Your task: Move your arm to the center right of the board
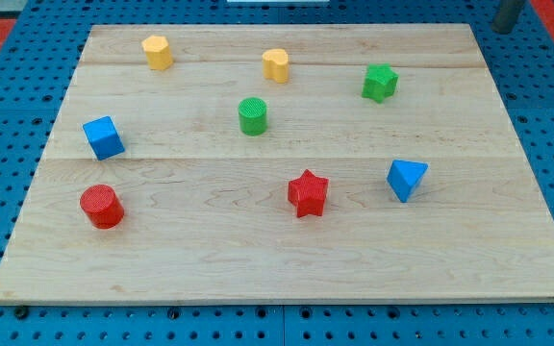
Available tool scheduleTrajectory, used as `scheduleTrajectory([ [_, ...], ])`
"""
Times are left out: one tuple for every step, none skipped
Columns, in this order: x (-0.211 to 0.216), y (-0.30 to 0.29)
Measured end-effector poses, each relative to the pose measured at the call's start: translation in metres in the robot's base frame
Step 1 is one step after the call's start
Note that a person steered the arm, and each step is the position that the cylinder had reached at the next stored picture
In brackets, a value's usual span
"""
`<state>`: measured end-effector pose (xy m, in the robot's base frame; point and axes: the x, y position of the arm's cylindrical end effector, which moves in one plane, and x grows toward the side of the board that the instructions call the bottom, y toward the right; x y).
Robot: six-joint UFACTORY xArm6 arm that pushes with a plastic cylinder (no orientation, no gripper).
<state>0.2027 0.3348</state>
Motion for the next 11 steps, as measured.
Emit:
scheduleTrajectory([
  [0.000, 0.000],
  [-0.001, -0.009],
  [0.000, -0.009],
  [0.002, -0.009],
  [0.038, 0.007],
  [0.075, 0.002],
  [0.078, -0.011],
  [0.148, -0.029],
  [0.193, -0.058],
  [0.193, -0.059],
  [0.217, -0.059],
])
